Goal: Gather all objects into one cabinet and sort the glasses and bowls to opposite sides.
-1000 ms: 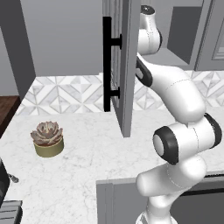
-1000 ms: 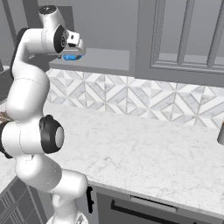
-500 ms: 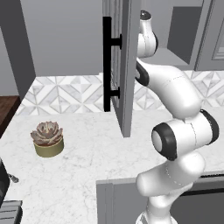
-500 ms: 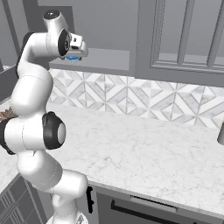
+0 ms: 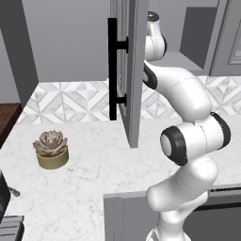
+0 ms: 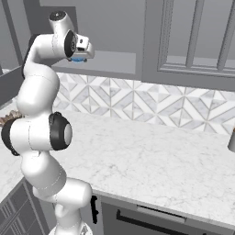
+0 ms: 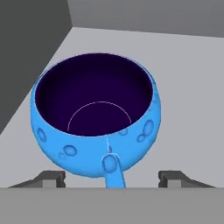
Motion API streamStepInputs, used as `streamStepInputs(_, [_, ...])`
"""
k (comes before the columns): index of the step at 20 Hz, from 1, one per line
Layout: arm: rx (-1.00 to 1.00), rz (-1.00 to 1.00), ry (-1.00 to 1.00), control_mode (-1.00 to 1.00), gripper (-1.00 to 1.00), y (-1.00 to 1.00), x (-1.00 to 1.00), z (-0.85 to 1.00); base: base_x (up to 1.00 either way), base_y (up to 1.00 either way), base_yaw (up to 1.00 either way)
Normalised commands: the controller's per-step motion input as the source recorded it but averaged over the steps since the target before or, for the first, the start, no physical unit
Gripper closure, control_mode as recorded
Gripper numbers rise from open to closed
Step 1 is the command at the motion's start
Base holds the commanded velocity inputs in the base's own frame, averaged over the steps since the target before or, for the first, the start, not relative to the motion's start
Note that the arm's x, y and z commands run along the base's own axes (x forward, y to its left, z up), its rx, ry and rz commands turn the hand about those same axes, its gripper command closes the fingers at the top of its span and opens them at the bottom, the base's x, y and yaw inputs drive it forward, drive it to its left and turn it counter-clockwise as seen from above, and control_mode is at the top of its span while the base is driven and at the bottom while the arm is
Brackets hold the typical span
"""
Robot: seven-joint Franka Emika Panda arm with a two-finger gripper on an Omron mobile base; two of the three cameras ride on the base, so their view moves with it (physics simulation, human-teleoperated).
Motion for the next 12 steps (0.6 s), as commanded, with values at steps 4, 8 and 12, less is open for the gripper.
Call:
streamStepInputs(4, [0.01, -0.01, 0.00, -1.00, 1.00, 0.00, 0.00, 0.06, 0.00, 0.00, 0.00])
streamStepInputs(8, [0.02, 0.00, 0.00, -1.00, 1.00, 0.00, 0.00, 0.09, 0.00, 0.00, 0.00])
streamStepInputs(12, [0.00, 0.00, 0.01, -1.00, 1.00, 0.00, -0.19, 0.06, 0.00, 0.00, 0.00])
